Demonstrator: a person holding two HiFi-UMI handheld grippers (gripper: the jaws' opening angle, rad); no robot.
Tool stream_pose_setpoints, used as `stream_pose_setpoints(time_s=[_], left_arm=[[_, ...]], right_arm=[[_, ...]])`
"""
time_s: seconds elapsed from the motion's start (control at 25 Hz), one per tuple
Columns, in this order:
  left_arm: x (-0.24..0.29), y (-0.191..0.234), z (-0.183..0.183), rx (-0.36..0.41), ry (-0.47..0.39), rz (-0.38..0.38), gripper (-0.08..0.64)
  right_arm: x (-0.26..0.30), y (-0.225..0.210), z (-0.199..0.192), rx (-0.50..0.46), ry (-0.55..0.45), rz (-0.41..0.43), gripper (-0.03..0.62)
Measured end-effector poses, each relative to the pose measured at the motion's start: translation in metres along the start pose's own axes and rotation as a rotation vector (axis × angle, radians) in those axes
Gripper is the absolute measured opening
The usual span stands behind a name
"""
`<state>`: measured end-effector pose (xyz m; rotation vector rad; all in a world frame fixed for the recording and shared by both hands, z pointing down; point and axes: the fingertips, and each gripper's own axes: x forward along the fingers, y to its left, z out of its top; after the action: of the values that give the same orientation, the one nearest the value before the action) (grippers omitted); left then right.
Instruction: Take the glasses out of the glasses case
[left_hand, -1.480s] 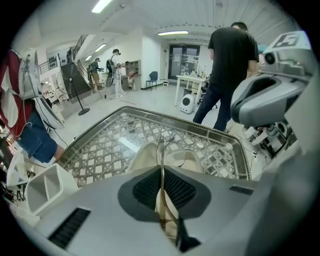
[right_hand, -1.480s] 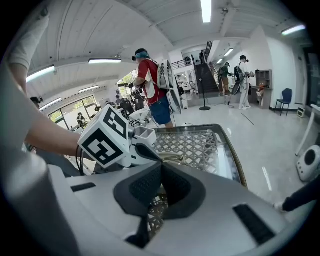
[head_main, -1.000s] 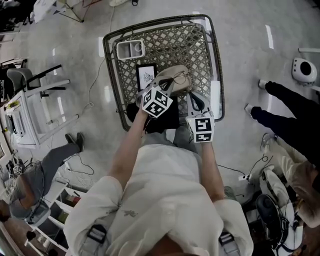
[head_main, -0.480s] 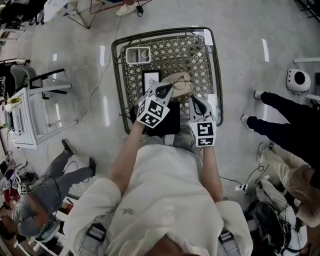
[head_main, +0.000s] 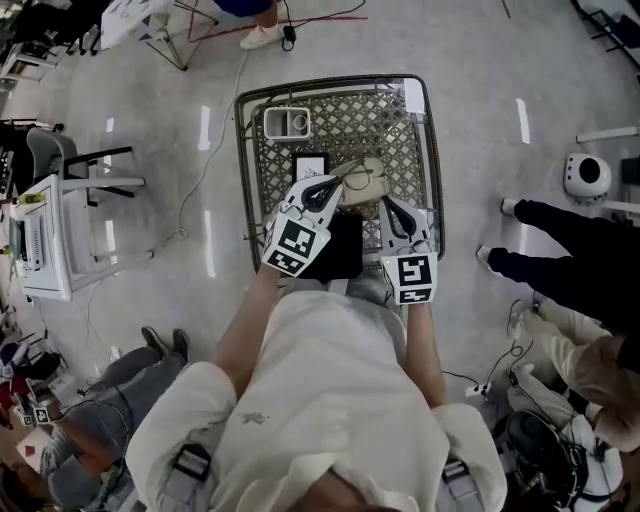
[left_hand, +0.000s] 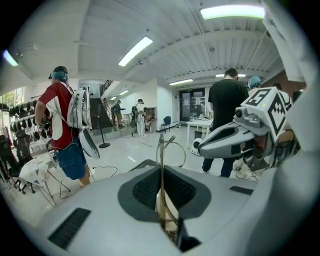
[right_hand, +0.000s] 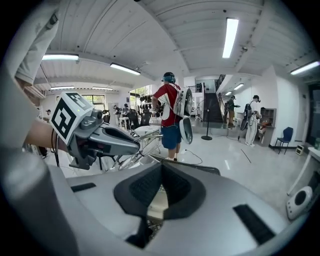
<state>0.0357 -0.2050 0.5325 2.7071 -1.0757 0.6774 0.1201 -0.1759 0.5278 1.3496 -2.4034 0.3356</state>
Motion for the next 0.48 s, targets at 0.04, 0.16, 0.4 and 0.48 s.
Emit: stream_pose_setpoints(time_s=[0.04, 0.16, 0.4, 0.48], left_arm=[[-0.005, 0.001, 0.006, -0.006, -0.021, 0.005, 0.029], [-0.02, 0.001, 0.024, -0.021, -0.079, 0.019, 0.029], [-0.051, 0.009, 0.055, -0.017, -0.175, 0.044, 0.029], [-0.061, 0.011, 0.064, -0.016, -0.201, 0.052, 0.029]], right_arm=[[-0.003, 0.002, 0.007, -0.005, -0.017, 0.0, 0.006], [-0.013, 0.004, 0.03, -0.031, -0.072, -0.013, 0.006], [-0.026, 0.011, 0.07, -0.065, -0.149, -0.047, 0.006], [-0.029, 0.015, 0.078, -0.075, -0.165, -0.046, 0.006]])
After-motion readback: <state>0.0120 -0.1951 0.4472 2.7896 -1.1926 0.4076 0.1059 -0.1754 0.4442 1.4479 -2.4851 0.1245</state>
